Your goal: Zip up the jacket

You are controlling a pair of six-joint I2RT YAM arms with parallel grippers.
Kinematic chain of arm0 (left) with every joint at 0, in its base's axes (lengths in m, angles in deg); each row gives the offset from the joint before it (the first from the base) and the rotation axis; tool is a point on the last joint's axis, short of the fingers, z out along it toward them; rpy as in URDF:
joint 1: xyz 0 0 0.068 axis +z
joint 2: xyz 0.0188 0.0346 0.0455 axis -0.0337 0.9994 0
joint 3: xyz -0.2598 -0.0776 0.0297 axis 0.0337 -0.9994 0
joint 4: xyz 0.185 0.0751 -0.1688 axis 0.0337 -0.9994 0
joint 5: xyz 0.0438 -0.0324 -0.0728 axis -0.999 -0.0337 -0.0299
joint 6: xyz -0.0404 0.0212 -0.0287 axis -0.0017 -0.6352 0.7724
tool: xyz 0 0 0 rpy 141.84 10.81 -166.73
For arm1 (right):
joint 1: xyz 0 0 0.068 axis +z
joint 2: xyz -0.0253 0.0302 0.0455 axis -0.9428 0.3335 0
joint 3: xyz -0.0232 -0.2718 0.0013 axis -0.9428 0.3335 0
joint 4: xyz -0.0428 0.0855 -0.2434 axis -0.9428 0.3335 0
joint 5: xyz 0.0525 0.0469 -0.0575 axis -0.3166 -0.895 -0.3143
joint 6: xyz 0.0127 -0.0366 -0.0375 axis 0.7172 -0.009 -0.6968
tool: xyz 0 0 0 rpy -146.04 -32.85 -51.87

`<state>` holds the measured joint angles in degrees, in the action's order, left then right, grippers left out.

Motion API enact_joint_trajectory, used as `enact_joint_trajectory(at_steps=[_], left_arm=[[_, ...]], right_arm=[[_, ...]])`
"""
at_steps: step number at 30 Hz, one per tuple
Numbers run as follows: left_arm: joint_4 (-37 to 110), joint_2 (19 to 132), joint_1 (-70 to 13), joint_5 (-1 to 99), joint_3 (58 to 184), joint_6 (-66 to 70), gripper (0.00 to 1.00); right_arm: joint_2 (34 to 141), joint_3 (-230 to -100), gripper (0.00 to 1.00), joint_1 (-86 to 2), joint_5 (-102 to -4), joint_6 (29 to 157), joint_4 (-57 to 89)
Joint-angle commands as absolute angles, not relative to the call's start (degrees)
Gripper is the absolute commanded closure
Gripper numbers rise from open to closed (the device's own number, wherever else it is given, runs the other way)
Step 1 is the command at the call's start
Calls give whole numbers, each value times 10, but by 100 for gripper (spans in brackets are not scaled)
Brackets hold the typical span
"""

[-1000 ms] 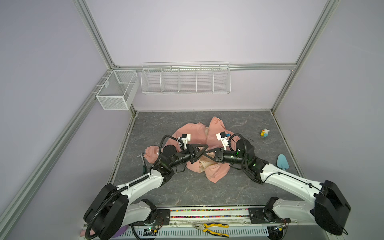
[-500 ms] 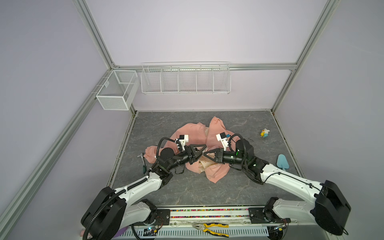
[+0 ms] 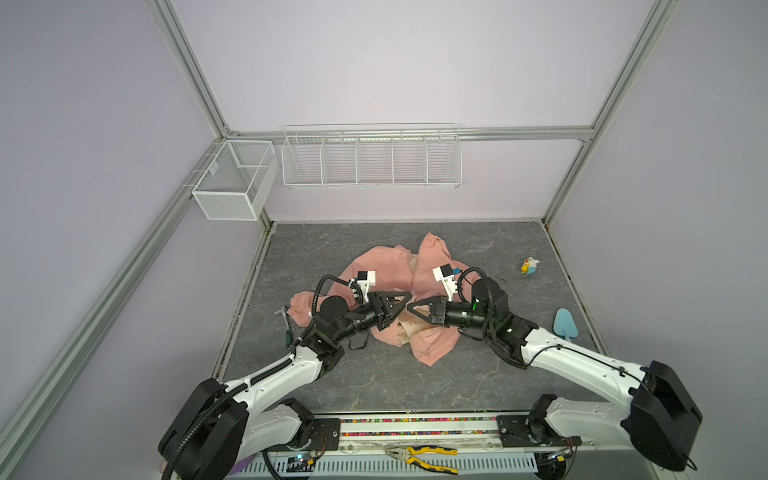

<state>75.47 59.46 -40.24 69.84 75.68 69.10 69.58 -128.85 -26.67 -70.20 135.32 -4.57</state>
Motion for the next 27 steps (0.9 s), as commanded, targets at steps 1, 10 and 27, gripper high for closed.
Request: enact_joint_trajectory(at_steps=[1,10,27], left_arm=[[780,590,-404,701,755,688,92],[797,594,-404,703,738,672,100],[821,616,-403,790,761,627,100]], right_arm=[[688,-1295,90,-271,-698,1350,-45],[615,-1332,42,-305,-708,1268,116],[642,-1350,45,-371,-787,1277,79]])
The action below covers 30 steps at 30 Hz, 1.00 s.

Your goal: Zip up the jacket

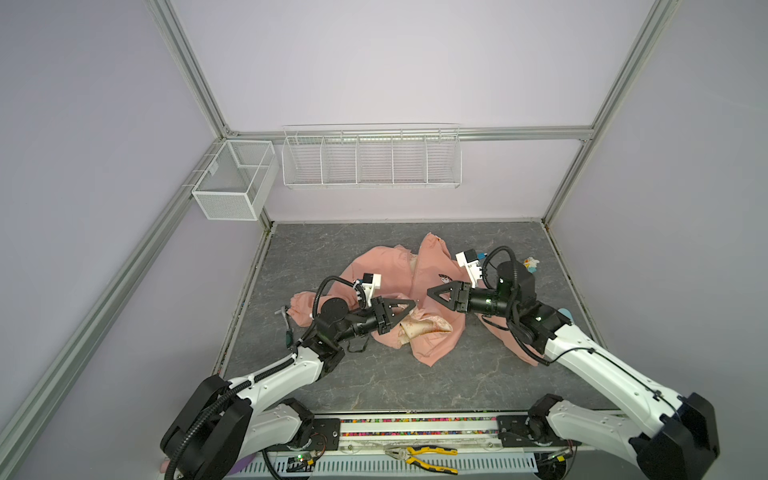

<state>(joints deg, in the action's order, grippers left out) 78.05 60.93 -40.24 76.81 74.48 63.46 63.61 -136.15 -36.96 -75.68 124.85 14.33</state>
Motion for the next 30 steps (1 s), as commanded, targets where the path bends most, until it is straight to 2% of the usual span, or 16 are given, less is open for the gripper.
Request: enact_joint_trajectory(at_steps=[1,12,30], left_arm=[[827,619,-403,791,761,629,100],[921,657,-403,797,759,670,100],[953,665,-404,800,764,693,100]], right_arm=[[646,-1345,46,-371,-789,1286,61],[665,-1307,52,-367,-796,1340,-25],[702,-1305,50,-339,-779,1374,-91]])
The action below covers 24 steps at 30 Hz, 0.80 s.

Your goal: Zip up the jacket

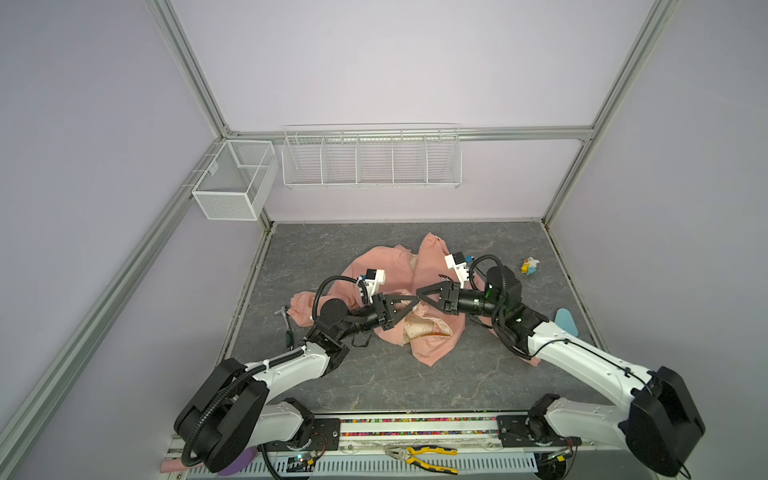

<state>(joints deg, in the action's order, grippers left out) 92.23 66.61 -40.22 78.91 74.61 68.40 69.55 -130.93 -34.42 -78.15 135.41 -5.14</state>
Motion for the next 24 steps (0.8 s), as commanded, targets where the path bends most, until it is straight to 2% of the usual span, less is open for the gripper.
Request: enact_joint_trajectory(at_steps=[1,4,24], left_arm=[[953,665,-404,799,763,693,100],[953,665,-403,798,762,694,100],[959,674,-404,794,763,699,100]], right_arm=[[703,-1306,51,-338,-780,1375,-94],[700,-1306,56,-337,-777,1375,-94],[667,-1298,70,-337,-763,1360,-54]])
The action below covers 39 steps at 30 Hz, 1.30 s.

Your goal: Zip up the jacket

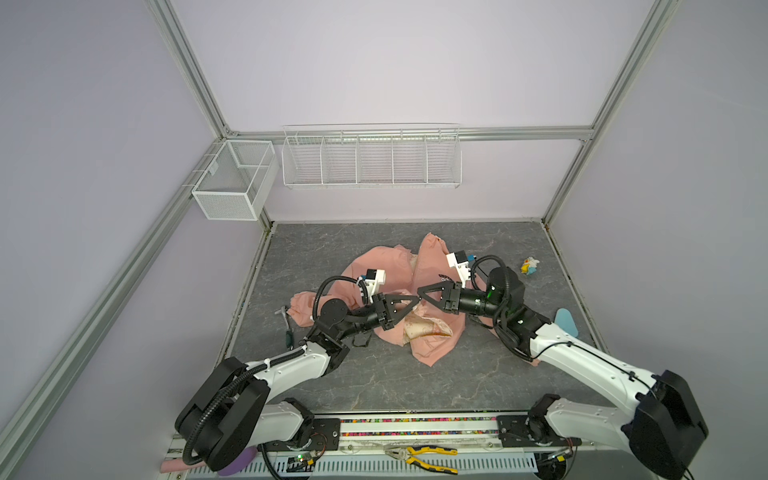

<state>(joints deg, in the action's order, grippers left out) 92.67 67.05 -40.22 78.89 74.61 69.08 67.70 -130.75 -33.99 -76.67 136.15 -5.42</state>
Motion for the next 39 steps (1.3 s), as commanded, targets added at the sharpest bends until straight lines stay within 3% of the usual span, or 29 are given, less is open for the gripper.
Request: enact_joint_trajectory(at_steps=[1,17,21,25,32,39], left_arm=[[960,674,-403,794,763,699,100],[969,678,-404,794,764,701,100],[969,677,-404,793,762,702,100],[962,671,-403,787,756,701,71],[868,632,-406,780,738,660,66],[643,558,-409,773,768,551,64]], right_arm=[[668,-1298,71,-337,-763,1360,-55],[671,-1295,86,-337,-762,1363,-60],[673,-1296,94,-337,-760,1363,-57],[674,-1299,94,-337,-756,1361,-54],[679,-1305,94,-330,-748,1357,-53],[697,-1316,94,-321,-742,1356,-57]])
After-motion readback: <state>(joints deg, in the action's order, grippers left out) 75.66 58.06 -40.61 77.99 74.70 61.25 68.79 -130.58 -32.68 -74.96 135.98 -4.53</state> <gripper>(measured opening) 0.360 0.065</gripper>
